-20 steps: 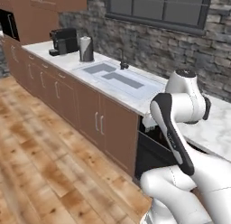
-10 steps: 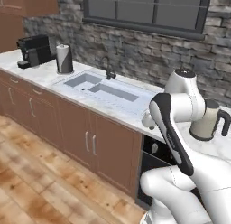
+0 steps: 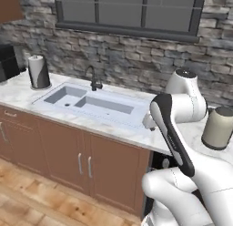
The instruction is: Navigate to the sink.
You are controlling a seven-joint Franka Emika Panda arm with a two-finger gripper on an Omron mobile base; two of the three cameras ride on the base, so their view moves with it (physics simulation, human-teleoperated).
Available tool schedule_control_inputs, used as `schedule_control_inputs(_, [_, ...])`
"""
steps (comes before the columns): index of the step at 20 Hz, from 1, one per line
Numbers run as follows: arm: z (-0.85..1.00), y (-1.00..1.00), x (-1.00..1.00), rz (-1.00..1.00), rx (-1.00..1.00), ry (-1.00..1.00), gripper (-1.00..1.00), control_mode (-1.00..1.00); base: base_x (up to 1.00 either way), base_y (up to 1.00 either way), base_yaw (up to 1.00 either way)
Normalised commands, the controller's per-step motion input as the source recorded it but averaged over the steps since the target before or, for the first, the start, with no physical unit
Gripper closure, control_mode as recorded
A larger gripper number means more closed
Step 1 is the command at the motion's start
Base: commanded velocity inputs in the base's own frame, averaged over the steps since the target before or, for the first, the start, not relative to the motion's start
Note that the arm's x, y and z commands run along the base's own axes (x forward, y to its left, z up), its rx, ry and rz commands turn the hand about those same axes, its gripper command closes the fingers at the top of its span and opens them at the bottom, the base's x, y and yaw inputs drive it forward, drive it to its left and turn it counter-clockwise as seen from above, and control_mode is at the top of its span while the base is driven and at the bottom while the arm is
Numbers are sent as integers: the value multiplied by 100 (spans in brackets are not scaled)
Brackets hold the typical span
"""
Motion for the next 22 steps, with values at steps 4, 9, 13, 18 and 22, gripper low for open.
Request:
schedule_control_inputs(4, [0,0,0,0,0,0,-100,100,39,33,-42])
schedule_control_inputs(9, [0,0,0,0,0,0,-100,100,33,47,-46])
schedule_control_inputs(13, [0,0,0,0,0,0,-100,100,29,66,-46])
schedule_control_inputs(18, [0,0,0,0,0,0,-100,100,22,94,-35])
schedule_control_inputs(22, [0,0,0,0,0,0,-100,100,24,100,-28])
